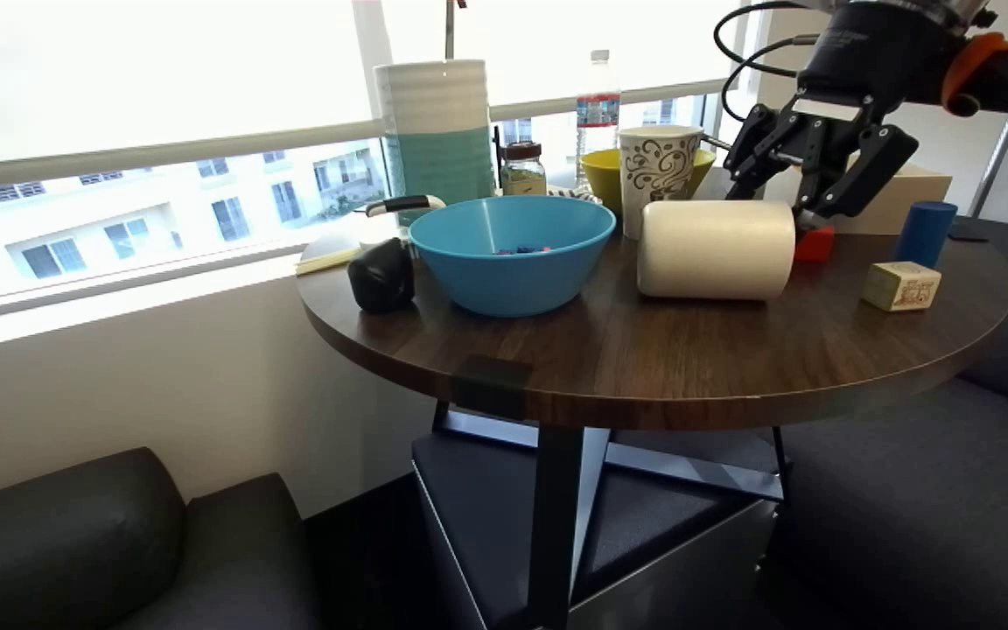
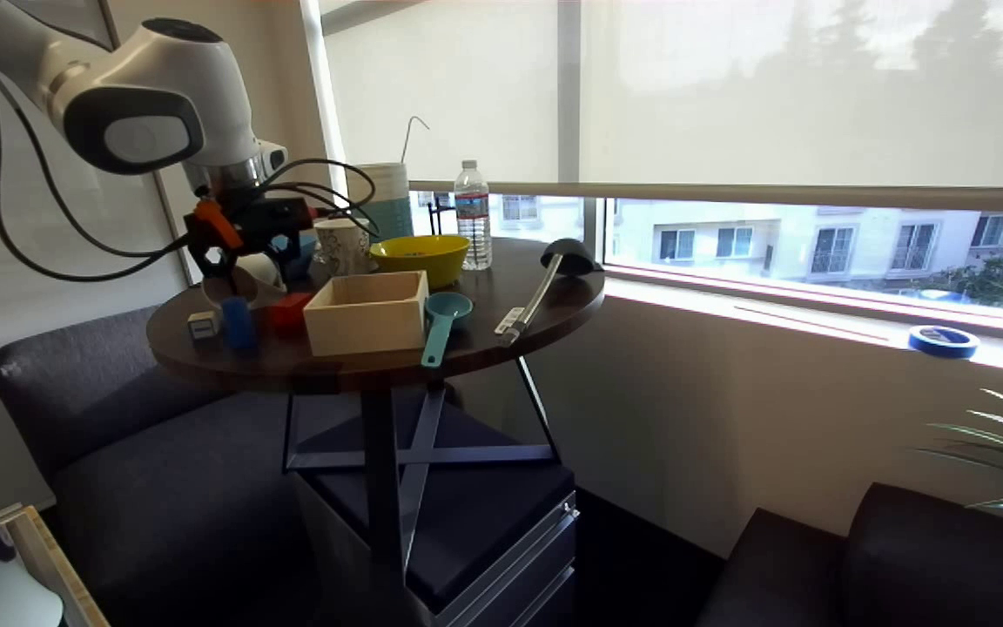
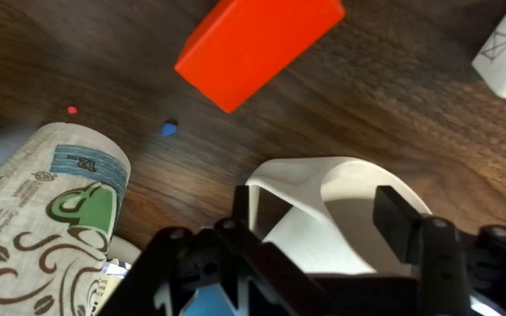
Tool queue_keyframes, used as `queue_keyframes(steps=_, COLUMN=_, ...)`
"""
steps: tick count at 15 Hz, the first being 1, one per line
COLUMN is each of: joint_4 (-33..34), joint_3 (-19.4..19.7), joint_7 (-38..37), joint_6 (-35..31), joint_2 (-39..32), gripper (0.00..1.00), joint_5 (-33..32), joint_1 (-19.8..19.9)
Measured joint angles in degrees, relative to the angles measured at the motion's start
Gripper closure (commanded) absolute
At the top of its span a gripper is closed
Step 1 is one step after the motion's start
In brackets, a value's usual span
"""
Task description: Lift the laying mug cup and position it upright on the table
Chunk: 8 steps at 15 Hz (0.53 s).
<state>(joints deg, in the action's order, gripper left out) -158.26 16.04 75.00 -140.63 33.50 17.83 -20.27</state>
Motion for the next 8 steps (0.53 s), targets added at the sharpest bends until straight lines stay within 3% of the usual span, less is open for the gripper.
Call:
queue_keyframes(steps=5, joint_4=0.0, joint_3=0.0, joint_7=0.3, joint_6=-0.3, joint_2=-0.5, gripper=0.91, joint_5=0.8, joint_1=0.0)
queue_keyframes(steps=8, joint_4=0.4, joint_3=0.0, joint_7=0.4, joint_6=-0.9, joint_2=-0.4, gripper=0.97, joint_5=1.1, joint_1=0.0)
